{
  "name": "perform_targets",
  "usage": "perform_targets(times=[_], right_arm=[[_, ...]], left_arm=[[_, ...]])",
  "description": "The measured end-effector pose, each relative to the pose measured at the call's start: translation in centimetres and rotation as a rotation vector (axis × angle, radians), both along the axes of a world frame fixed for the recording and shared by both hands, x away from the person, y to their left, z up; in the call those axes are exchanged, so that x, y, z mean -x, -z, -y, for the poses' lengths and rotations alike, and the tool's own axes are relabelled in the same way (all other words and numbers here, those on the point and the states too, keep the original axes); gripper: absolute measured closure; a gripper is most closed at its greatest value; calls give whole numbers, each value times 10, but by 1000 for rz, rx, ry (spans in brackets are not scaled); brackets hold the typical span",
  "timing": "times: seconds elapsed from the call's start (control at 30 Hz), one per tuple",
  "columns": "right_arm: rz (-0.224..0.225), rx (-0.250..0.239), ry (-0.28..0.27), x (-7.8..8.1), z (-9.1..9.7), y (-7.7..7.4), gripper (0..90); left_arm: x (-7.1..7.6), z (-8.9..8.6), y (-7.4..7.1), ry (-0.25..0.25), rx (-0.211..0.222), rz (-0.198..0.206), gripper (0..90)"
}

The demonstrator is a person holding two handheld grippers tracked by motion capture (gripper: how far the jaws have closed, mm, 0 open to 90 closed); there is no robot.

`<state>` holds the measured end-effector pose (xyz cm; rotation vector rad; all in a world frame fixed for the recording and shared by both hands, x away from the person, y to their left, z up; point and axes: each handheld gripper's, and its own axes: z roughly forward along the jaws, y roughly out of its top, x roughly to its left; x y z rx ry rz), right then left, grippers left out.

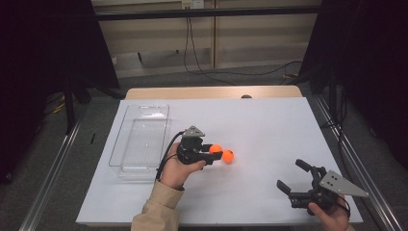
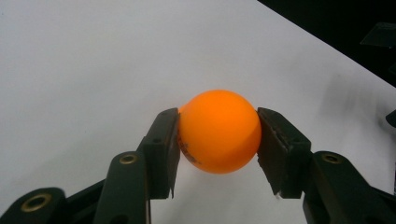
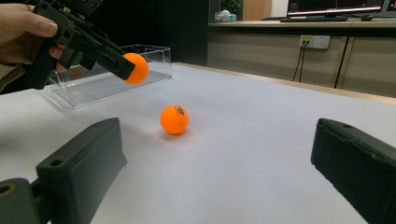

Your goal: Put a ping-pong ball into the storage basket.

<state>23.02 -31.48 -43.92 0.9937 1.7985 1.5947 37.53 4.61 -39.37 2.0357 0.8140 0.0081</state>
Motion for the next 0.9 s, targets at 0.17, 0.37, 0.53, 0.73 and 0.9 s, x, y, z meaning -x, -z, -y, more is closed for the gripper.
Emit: perform_targets(times=[0.17,0.37,0.53,0.73,0.9], right_arm=[[1,1,-1,0,0,0,22],[0,-1,1,0,0,0,22],[1,1,-1,0,0,0,22],[1,2,0,0,0,0,22],[1,2,1,0,0,0,22]], left_arm=[[-1,-2,0,-6,-5,1,510],[-2,-7,-4,-25,-5,0,511],[-3,-11,-6,-39,-3,-5,510],[-4,-15,-7,-51,-1,-10,510],[-4,-18,-8,-57,3,-14,511]])
